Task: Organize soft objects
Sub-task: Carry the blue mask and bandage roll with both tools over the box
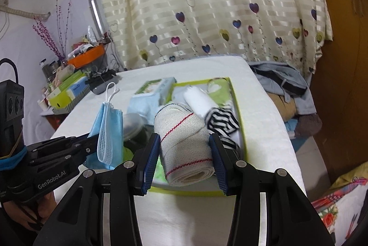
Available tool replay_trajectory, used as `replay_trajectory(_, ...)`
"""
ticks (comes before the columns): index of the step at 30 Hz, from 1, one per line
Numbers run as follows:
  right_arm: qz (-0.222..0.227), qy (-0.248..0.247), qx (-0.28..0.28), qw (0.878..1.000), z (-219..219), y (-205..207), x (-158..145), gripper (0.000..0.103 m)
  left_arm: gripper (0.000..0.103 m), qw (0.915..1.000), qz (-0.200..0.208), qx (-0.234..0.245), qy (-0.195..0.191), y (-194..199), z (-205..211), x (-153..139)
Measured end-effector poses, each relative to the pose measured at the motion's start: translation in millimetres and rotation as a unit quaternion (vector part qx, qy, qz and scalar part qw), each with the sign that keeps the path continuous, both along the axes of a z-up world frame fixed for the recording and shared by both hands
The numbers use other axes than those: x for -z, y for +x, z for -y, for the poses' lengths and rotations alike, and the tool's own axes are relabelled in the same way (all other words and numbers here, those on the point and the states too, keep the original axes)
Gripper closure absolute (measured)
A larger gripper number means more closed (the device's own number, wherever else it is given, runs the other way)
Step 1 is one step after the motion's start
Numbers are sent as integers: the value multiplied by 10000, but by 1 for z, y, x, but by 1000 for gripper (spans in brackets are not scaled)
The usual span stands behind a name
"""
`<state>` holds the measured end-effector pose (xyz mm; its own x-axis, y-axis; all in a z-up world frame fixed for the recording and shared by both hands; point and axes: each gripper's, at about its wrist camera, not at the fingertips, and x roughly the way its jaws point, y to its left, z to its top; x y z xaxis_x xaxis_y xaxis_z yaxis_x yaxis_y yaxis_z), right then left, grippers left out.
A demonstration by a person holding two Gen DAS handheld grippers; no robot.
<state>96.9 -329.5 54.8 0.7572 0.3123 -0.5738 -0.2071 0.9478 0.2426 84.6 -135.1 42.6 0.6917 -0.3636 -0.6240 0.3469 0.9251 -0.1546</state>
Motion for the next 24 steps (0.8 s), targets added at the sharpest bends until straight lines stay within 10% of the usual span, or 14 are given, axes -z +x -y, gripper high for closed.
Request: replay_trajectory(24, -543, -15, -117, 9985, 17, 28, 43, 58, 93, 9964, -718, 374, 239, 41, 45, 45)
